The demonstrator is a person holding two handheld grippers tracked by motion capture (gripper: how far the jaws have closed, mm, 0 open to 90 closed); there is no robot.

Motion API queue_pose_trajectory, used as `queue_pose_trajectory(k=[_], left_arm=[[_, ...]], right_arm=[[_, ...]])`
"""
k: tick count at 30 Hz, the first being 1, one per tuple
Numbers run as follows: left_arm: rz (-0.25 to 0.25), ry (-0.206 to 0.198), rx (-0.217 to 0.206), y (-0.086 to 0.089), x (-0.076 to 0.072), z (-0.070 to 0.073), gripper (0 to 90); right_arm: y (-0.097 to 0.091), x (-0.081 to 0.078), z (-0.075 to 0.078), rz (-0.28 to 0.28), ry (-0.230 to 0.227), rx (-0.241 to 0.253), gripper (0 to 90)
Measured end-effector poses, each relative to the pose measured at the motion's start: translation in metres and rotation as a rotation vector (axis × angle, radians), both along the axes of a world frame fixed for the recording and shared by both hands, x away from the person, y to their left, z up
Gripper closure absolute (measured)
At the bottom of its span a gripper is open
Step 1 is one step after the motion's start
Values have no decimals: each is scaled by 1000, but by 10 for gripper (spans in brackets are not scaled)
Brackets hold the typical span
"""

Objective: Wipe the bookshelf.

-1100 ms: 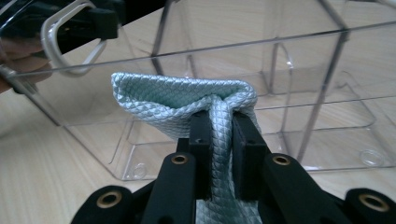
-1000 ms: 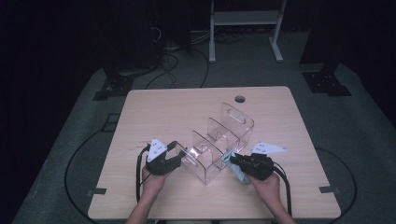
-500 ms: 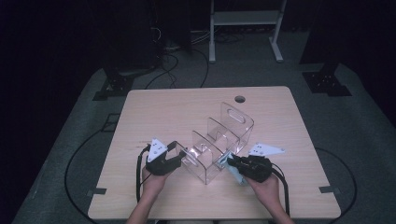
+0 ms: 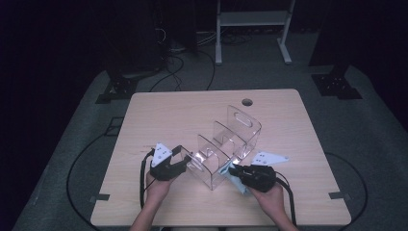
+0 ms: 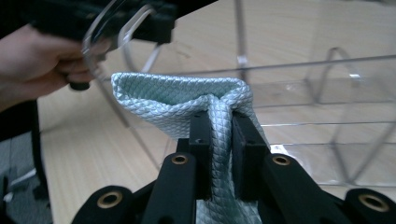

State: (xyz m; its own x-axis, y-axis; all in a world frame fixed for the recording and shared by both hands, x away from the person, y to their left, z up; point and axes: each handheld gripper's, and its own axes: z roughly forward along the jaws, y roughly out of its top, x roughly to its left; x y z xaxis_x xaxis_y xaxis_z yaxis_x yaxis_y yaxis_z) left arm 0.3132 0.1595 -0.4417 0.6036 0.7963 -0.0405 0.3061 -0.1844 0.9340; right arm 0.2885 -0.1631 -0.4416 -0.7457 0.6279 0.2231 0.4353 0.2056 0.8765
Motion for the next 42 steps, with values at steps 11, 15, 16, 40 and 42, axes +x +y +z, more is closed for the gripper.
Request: queue_pose_trajectory(k=[11, 15, 16, 40, 42], left_arm=[[-5, -2, 2, 1, 1, 0, 466], [-4, 0, -1, 0, 0, 0, 466], [-5, 1, 1, 0, 0, 0, 466], [0, -1, 1, 0, -1, 0, 466], [-1, 0, 1, 2, 0, 0, 466]], right_arm=[[27, -22, 4, 95, -31, -41, 800], [12, -12, 8, 33, -32, -17, 799], [6, -9, 9, 3, -30, -9, 799], [23, -19, 1, 62, -50, -52, 800], [30, -22, 0, 88, -44, -53, 800]])
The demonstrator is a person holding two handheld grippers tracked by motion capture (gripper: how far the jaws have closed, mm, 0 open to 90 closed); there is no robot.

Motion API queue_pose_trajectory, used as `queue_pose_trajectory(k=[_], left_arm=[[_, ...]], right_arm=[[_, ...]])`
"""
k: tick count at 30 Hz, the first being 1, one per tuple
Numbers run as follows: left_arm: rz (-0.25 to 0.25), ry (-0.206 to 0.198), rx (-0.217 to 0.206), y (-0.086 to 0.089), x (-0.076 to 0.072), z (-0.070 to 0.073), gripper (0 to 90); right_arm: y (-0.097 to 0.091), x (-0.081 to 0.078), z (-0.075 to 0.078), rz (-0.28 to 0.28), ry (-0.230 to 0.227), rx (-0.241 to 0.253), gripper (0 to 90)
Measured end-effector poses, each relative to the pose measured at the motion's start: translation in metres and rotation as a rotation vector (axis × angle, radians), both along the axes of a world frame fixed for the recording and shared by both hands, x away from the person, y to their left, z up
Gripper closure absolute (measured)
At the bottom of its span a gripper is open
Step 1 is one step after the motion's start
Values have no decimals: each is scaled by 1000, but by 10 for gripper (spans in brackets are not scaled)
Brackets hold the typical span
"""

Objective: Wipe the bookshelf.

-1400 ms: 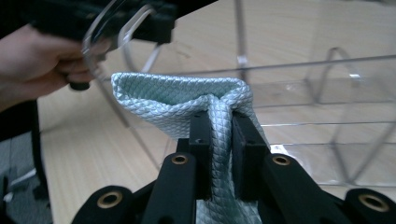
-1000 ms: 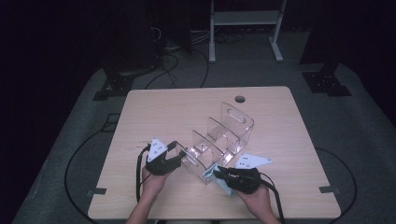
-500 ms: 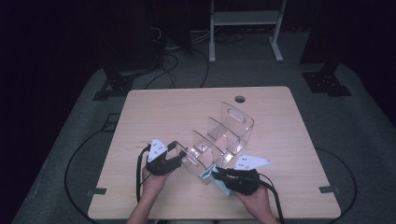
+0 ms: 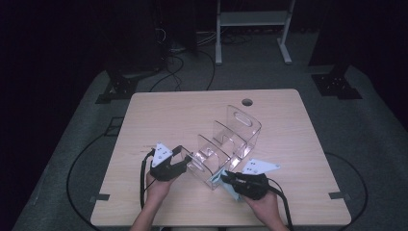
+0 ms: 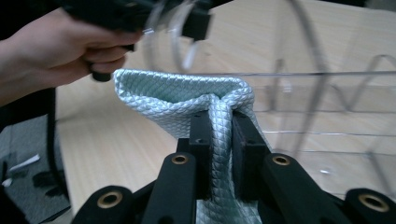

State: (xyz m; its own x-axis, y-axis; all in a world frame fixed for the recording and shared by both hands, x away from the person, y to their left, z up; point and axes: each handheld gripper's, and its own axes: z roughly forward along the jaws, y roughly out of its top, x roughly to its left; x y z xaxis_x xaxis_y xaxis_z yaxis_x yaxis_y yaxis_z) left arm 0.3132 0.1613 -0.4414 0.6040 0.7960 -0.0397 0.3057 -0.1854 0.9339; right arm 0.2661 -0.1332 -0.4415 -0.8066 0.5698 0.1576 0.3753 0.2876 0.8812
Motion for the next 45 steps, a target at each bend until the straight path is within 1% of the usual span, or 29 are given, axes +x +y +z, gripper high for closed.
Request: queue_pose_trajectory(k=[1, 3, 7, 10, 13, 15, 17, 18, 20, 22, 24, 26, 27, 29, 32, 33, 35, 37, 40, 43, 45], left_arm=[[1, 1, -1, 0, 0, 0, 467], [-2, -2, 0, 1, 0, 0, 466], [2, -4, -7, 0, -1, -1, 466], [6, -3, -6, 0, -1, -1, 466], [8, -3, -5, 0, 0, -1, 466], [11, -3, -4, 0, 0, -1, 466], [12, -4, -7, 2, 0, -1, 467], [11, -2, -6, 3, 0, -1, 467], [10, -2, -9, 3, 0, -1, 467], [10, -1, -15, 3, 0, -1, 467], [9, 0, -13, 2, 0, -1, 467], [9, -2, -10, 2, 0, -1, 466], [9, -1, -12, 2, 0, -1, 466], [11, -1, -12, 2, 0, -1, 466], [13, -1, -14, 3, 1, -1, 466], [13, -1, -16, 3, 1, -1, 465], [12, 0, -18, 3, 0, -1, 466], [12, -1, -19, 3, 0, -1, 466], [12, 0, -14, 2, 0, -1, 465], [11, 1, -14, 2, 0, -1, 465], [12, -1, -15, 3, 1, -1, 465]], right_arm=[[1, 0, 0, 9, 3, 0, 800], [1, 1, 0, 9, -2, -11, 800], [-12, 10, 0, -46, -3, -1, 800], [-14, 12, -2, -61, 4, 8, 800], [-7, 7, -4, -42, -6, -9, 800], [2, 2, -7, -6, 5, -10, 799], [9, -1, -8, 22, -4, -27, 799], [10, -1, -8, 27, -10, -33, 800], [8, 1, -7, 28, -2, -33, 800], [4, 4, -6, 10, 3, -25, 800], [1, 6, -6, -4, 2, -20, 800], [2, 5, -7, -12, -2, -20, 800], [3, 4, -8, -6, -4, -24, 800], [8, 1, -9, 20, 15, -13, 799], [19, -6, -10, 62, 6, -30, 799], [20, -6, -9, 63, 4, -36, 800], [17, -3, -8, 61, 9, -33, 800], [9, 2, -8, 38, 14, -16, 800], [1, 9, -7, 7, 20, -7, 800], [4, 5, -8, 5, 18, -9, 800], [10, 1, -10, 27, 20, -12, 800]])
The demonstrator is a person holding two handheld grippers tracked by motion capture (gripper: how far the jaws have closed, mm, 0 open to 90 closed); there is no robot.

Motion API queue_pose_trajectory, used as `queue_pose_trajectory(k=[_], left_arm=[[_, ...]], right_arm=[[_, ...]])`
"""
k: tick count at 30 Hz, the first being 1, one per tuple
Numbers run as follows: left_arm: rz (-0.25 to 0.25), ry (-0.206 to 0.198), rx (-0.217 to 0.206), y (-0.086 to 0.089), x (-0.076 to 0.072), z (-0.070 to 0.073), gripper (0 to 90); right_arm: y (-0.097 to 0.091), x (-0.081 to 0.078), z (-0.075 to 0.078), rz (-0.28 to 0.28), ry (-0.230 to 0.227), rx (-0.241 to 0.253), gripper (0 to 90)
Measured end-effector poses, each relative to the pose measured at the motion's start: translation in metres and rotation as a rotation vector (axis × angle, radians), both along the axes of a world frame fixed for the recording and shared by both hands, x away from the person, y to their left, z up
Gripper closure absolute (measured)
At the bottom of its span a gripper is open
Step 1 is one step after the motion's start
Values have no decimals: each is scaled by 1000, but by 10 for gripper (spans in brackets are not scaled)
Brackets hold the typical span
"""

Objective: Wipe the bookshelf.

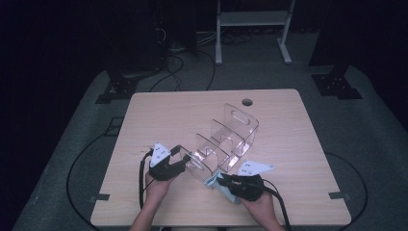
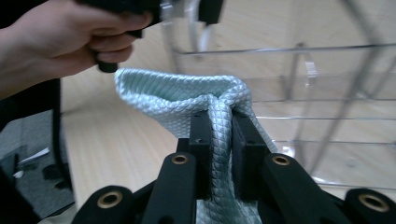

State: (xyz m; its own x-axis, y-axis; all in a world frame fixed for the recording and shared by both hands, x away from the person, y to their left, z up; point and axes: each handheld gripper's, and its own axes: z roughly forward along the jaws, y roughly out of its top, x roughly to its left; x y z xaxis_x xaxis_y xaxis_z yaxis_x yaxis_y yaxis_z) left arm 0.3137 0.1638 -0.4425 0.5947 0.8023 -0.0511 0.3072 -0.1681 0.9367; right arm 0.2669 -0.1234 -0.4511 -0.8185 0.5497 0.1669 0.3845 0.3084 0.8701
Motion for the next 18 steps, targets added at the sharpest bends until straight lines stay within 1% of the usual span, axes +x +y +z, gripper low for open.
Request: queue_pose_trajectory(k=[2, 4, 5, 9, 12, 13, 15, 17, 18], left_arm=[[2, -1, -2, 0, 0, 0, 465], [1, 0, -3, 1, -1, 0, 465], [-1, 1, -2, 1, -1, 0, 465], [-2, 0, -5, 1, 0, 0, 465], [-4, -1, -5, 1, 0, 0, 465], [-2, -2, -4, 1, 0, 0, 465], [-2, -2, -4, 1, 0, 0, 465], [0, -1, -1, 1, -1, 0, 465], [-1, 0, 0, 1, -1, 0, 465]], right_arm=[[7, -4, -2, 28, -3, -18, 800], [9, -4, -2, 37, -21, -41, 800], [7, -2, 0, 33, -17, -40, 800], [-6, 4, 4, -15, -15, -4, 800], [-6, 4, 3, -22, -13, 4, 800], [-4, 3, 2, -17, -11, 3, 799], [4, -2, -1, 16, -3, -16, 800], [12, -7, -3, 46, -7, -36, 799], [14, -8, -2, 50, -13, -47, 800]])
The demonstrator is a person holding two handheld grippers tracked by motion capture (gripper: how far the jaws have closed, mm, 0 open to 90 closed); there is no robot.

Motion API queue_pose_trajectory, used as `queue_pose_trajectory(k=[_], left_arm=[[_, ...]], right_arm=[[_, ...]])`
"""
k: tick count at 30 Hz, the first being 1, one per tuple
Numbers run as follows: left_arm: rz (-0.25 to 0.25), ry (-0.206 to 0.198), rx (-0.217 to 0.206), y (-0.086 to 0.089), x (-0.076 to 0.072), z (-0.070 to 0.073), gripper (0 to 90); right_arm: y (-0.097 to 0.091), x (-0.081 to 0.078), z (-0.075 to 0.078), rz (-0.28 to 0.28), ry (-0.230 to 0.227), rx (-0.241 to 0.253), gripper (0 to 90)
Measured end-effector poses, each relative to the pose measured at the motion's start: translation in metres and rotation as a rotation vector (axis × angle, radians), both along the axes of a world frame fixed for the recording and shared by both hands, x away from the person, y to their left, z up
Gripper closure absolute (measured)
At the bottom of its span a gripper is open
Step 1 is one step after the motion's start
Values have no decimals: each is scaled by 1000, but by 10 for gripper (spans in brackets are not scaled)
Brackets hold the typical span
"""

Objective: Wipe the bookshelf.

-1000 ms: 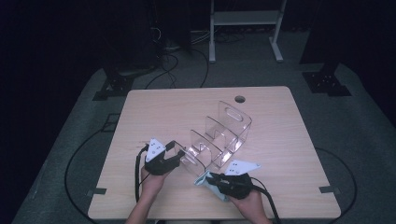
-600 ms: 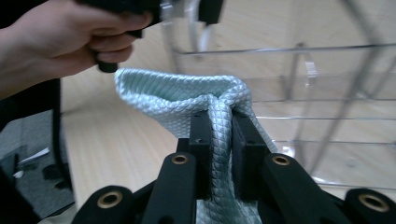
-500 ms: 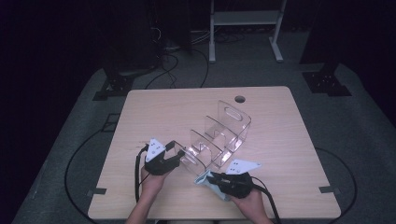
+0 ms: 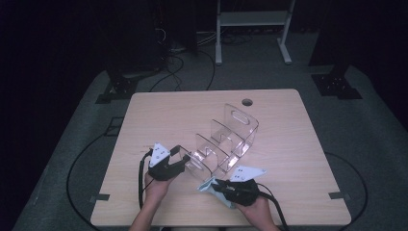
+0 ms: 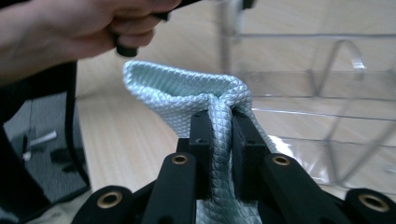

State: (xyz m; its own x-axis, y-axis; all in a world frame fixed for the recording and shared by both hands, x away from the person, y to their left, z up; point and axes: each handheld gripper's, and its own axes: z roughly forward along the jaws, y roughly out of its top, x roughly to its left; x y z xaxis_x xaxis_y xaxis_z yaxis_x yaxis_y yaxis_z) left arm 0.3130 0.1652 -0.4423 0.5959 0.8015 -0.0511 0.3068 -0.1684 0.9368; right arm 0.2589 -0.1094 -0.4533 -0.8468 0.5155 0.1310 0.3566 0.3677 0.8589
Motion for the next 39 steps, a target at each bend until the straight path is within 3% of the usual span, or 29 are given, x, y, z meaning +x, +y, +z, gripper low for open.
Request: queue_pose_trajectory(k=[7, 12, 14, 19, 25, 32, 36, 39], left_arm=[[-3, -1, -1, 0, 0, 0, 465], [-1, -1, 0, 0, 0, 0, 465], [-1, -1, -1, 0, 0, 0, 465], [-2, -1, 0, 0, 0, 0, 465], [-1, -2, 1, 0, 0, 0, 465], [-5, -2, 1, 0, 0, 0, 465], [-6, -1, 2, 1, 0, 0, 465], [-5, -1, 4, 0, 0, 0, 465]], right_arm=[[-16, 6, 14, -47, -20, 64, 799], [-11, 7, -3, -41, 21, 29, 799], [-10, 7, 0, -40, 25, 24, 800], [-11, 2, 14, -49, -23, 56, 799], [-7, 3, 3, -37, 7, 38, 799], [-10, -1, 17, -44, -32, 63, 799], [-7, 3, 2, -41, 9, 42, 797], [-7, 3, 6, -41, 4, 31, 798]])
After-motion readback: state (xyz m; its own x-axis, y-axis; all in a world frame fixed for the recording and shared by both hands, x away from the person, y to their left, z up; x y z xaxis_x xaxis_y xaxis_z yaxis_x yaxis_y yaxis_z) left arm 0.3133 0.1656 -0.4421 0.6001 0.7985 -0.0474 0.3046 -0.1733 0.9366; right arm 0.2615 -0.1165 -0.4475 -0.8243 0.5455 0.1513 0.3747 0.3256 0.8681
